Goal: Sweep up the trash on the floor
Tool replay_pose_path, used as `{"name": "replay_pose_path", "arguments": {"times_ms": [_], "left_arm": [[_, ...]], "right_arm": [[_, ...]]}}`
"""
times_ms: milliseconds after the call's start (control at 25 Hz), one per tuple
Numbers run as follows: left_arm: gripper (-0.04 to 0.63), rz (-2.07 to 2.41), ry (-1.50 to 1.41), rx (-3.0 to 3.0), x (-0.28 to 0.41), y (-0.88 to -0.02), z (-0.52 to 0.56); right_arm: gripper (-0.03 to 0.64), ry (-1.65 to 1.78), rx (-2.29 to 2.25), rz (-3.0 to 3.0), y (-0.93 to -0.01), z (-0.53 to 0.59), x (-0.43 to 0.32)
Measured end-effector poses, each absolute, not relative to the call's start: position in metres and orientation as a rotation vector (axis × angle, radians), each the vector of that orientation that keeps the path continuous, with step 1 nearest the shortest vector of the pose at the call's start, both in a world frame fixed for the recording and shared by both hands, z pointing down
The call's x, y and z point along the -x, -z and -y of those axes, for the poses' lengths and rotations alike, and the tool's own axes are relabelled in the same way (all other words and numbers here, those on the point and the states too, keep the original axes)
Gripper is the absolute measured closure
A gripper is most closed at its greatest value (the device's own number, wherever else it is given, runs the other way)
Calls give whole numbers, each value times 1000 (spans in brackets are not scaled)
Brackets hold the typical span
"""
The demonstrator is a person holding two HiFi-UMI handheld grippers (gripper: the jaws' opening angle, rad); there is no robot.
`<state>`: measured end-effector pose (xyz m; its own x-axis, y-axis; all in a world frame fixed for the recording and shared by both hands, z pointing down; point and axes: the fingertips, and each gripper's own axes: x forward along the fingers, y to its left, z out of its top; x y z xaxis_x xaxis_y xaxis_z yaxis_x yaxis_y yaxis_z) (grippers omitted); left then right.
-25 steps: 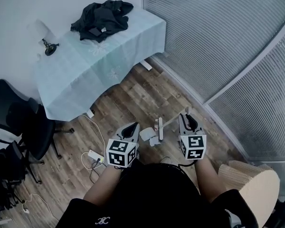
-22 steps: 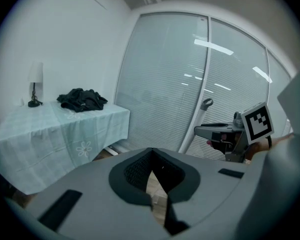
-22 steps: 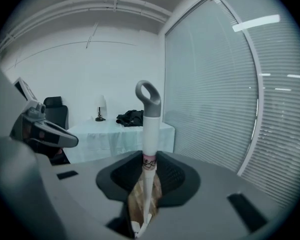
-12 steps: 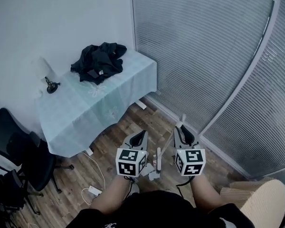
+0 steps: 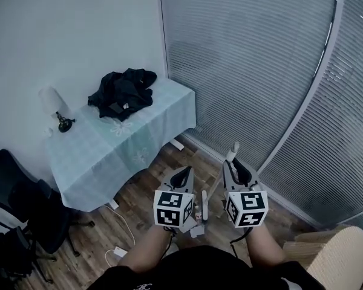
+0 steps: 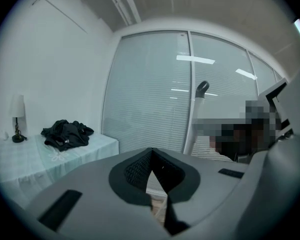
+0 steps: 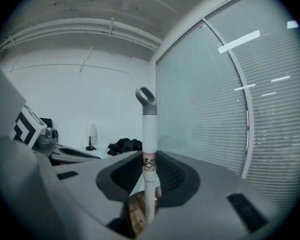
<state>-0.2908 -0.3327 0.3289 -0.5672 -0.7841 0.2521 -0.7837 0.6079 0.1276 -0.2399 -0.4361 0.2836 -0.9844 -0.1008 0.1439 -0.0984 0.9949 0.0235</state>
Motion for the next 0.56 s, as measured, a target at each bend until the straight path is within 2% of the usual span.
{"name": "replay_pose_path", "arguments": {"times_ms": [560], "left_arm": [[600,2541,8,-1296,285,-331,333]], "right_arm": [[522,11,-145,2972,-290,435,234]]}}
